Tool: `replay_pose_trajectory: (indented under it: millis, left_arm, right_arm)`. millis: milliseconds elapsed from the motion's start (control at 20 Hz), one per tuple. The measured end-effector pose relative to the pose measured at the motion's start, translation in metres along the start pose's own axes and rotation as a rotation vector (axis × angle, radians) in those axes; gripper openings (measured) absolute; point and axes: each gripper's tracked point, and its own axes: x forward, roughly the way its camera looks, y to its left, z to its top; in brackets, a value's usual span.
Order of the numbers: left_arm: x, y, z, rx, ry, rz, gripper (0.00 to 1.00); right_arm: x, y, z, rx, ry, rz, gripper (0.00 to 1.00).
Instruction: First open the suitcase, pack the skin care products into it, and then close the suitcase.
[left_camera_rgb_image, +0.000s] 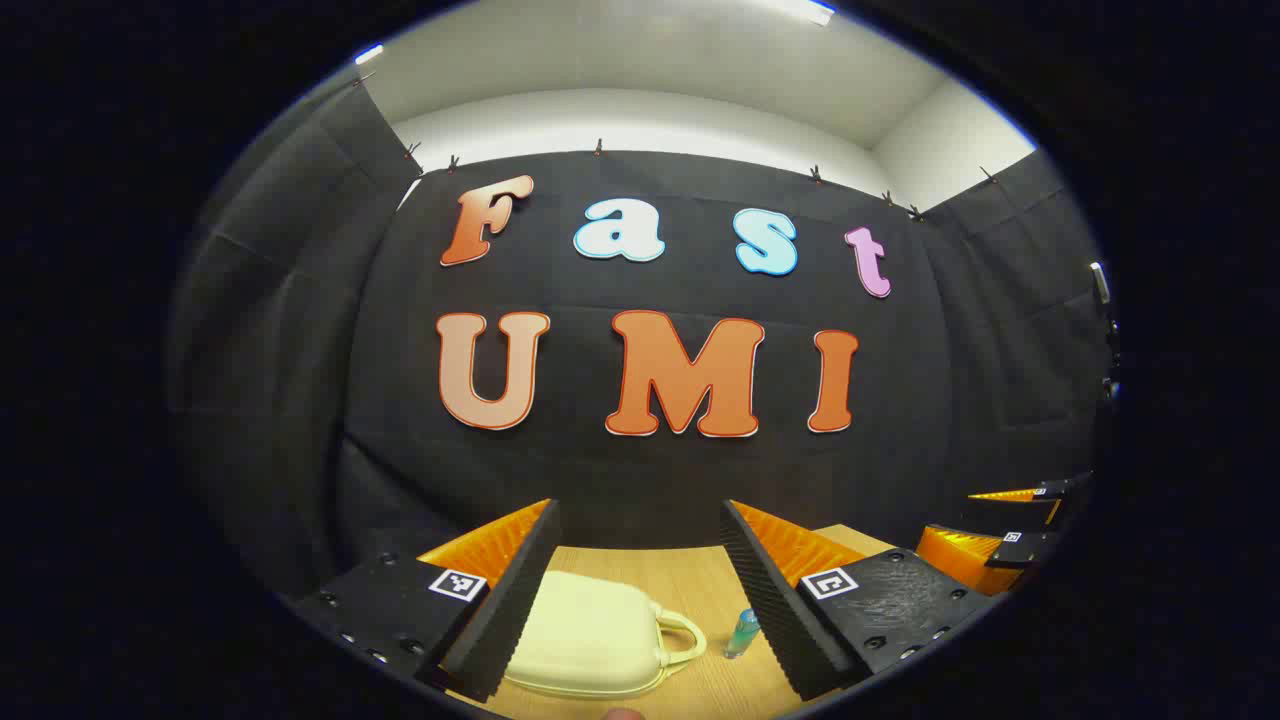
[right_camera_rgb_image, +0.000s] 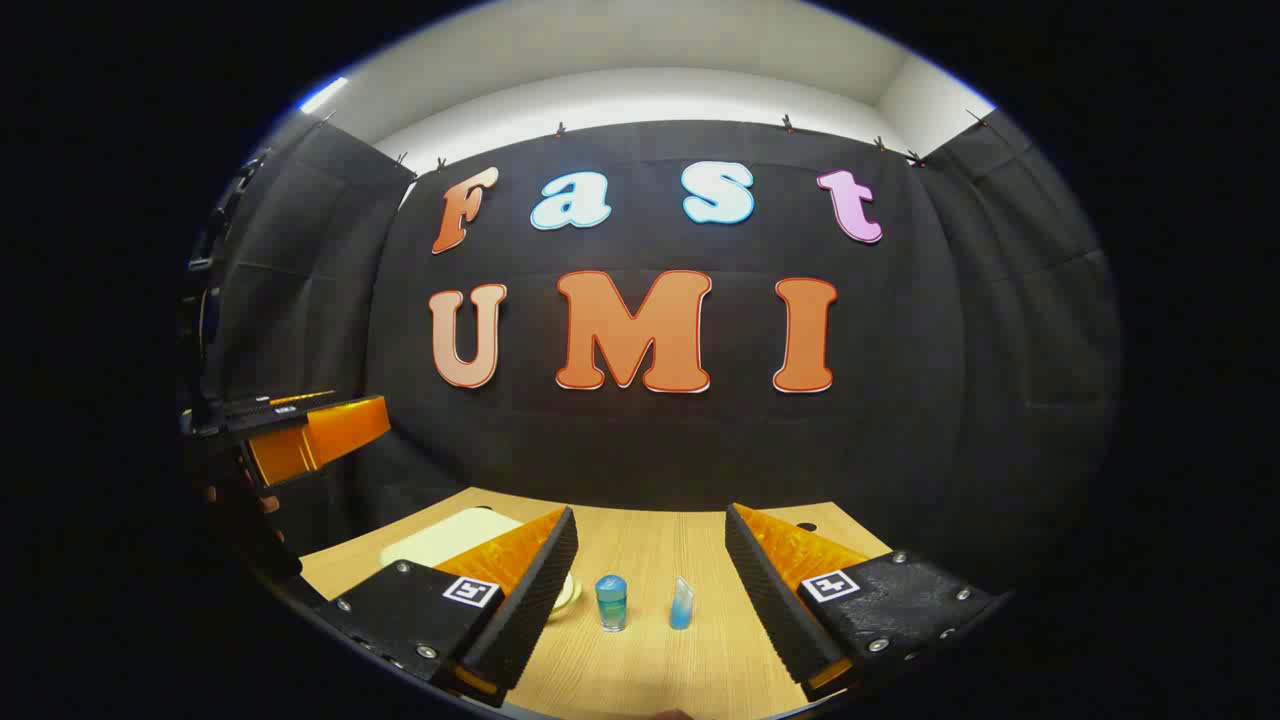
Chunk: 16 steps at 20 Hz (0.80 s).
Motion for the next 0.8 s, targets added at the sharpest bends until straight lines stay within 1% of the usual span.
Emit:
replay_pose_trajectory:
  millis: [50,300,400,550,700,800]
  left_arm:
    - [0.006,-0.005,0.0,0.002,-0.001,-0.003,0.98]
    - [0.033,-0.032,-0.002,0.016,0.01,-0.037,0.99]
    - [0.045,-0.037,-0.001,0.032,0.001,-0.031,0.99]
    - [0.059,-0.04,-0.009,0.077,0.012,0.011,0.98]
    - [0.068,-0.041,-0.011,0.084,0.005,0.045,0.99]
    - [0.074,-0.043,-0.012,0.102,0.007,0.053,0.98]
  right_arm:
    - [0.004,-0.004,-0.001,-0.006,0.002,0.002,0.94]
    - [0.029,-0.008,0.001,0.003,0.007,0.032,0.94]
    - [0.038,-0.009,0.002,-0.004,0.0,0.048,0.94]
    - [0.049,-0.017,0.0,-0.005,0.008,0.059,0.94]
    - [0.058,-0.028,-0.002,-0.005,0.003,0.058,0.94]
    - [0.062,-0.034,-0.004,-0.005,0.008,0.057,0.94]
